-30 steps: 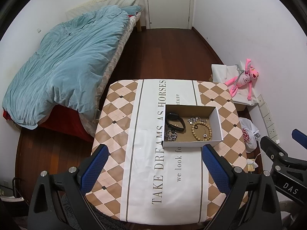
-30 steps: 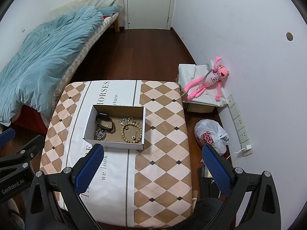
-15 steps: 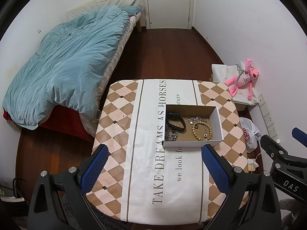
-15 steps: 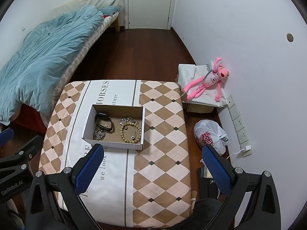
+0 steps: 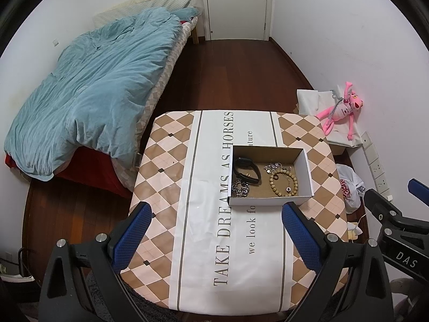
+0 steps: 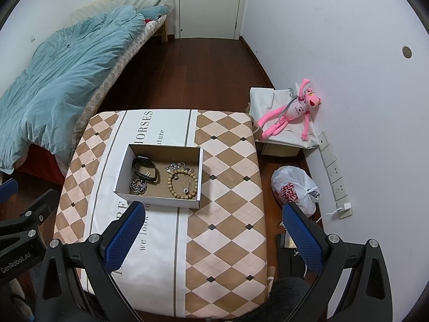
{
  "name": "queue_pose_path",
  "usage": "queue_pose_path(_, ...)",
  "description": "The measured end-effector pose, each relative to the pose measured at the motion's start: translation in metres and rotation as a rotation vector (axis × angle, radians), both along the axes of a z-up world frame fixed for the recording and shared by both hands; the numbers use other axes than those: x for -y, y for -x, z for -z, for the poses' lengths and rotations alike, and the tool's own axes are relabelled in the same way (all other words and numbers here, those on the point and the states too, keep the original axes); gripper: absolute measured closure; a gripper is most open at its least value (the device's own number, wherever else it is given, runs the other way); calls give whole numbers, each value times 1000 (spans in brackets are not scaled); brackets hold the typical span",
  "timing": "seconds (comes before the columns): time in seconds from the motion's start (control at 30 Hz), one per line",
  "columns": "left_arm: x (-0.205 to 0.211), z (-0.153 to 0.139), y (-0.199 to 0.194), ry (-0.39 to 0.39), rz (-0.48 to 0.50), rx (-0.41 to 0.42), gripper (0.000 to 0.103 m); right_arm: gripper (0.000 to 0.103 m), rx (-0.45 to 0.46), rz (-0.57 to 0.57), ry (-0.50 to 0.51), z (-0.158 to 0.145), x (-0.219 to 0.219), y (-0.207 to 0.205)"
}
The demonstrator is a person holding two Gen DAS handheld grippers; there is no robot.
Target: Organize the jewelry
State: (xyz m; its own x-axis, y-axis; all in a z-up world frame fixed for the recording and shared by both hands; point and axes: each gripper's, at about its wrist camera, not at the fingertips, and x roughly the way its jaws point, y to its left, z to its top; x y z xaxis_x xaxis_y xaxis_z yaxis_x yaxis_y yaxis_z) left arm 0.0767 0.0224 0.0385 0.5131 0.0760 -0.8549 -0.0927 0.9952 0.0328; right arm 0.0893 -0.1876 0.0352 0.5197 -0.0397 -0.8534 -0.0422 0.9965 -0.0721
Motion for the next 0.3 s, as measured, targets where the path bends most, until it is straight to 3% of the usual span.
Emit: queue_pose_path(0.3,0,0,1,7,1,8,4,0,-2,-2,2,0,1,0)
